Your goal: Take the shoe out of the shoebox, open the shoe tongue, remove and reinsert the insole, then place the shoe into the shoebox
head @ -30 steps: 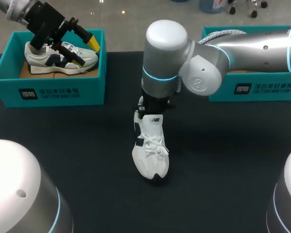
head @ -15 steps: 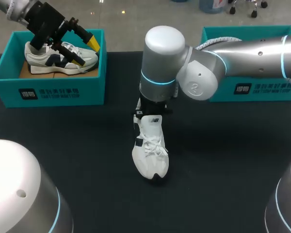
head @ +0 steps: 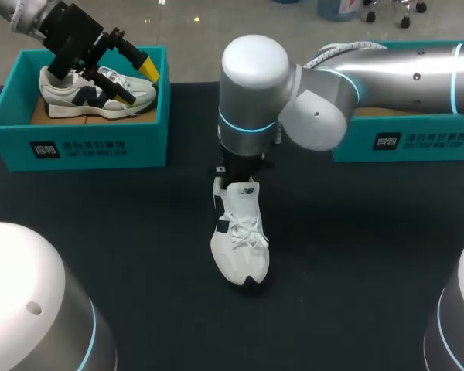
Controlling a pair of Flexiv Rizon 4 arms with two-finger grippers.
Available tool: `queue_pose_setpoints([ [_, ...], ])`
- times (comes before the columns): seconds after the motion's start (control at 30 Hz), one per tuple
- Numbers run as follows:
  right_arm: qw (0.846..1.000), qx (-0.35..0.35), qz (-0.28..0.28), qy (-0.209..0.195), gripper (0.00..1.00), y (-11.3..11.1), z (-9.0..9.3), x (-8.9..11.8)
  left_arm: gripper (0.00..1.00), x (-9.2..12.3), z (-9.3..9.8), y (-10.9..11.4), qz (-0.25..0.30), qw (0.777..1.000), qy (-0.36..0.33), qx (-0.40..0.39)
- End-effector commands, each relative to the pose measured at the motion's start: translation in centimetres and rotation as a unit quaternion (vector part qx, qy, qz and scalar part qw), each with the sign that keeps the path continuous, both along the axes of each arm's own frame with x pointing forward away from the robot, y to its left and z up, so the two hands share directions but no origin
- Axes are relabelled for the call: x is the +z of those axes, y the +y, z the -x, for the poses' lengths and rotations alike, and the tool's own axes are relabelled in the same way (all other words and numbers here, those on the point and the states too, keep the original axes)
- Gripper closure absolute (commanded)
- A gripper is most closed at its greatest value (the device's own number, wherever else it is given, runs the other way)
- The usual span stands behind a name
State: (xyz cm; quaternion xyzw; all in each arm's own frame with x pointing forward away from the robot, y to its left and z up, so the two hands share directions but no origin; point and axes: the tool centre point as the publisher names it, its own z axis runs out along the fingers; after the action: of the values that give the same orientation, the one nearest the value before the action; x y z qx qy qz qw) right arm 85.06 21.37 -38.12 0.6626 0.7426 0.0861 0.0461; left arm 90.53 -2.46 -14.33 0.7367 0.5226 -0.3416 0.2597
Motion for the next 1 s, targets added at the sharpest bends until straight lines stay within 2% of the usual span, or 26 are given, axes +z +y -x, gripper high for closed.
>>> queue_pose_setpoints([
  [0.03, 1.000, -0.003, 0.008, -0.007, 1.00, 0.2, -0.5, -0.2, 0.00, 0.0, 0.0, 0.1, -0.002, 1.000, -0.001, 0.000],
  [0.37, 1.000, 0.004, 0.012, 0.009, 1.00, 0.5, -1.5, -3.1, 0.00, 0.0, 0.0, 0.1, -0.002, 1.000, -0.001, 0.000],
  [0.53, 1.000, 0.011, 0.008, 0.015, 1.00, 0.9, -1.2, -3.4, 0.00, 0.0, 0.0, 0.1, -0.002, 1.000, -0.001, 0.000],
  [0.67, 1.000, 0.016, 0.009, 0.013, 1.00, 1.0, -0.7, -2.4, 0.00, 0.0, 0.0, 0.1, -0.002, 1.000, -0.001, 0.000],
  [0.8, 1.000, 0.010, 0.015, -0.009, 1.00, 0.6, -0.7, -0.8, 0.00, 0.0, 0.0, 0.1, -0.002, 1.000, -0.001, 0.000],
  [0.9, 0.999, 0.005, 0.016, -0.028, 1.00, 0.5, -1.1, 0.0, 0.00, 0.0, 0.0, 0.1, -0.002, 1.000, -0.001, 0.000],
  [1.0, 0.999, 0.000, 0.017, -0.036, 1.00, 0.5, -2.1, 0.0, 0.00, 0.0, 0.0, 0.1, -0.002, 1.000, -0.001, 0.000],
])
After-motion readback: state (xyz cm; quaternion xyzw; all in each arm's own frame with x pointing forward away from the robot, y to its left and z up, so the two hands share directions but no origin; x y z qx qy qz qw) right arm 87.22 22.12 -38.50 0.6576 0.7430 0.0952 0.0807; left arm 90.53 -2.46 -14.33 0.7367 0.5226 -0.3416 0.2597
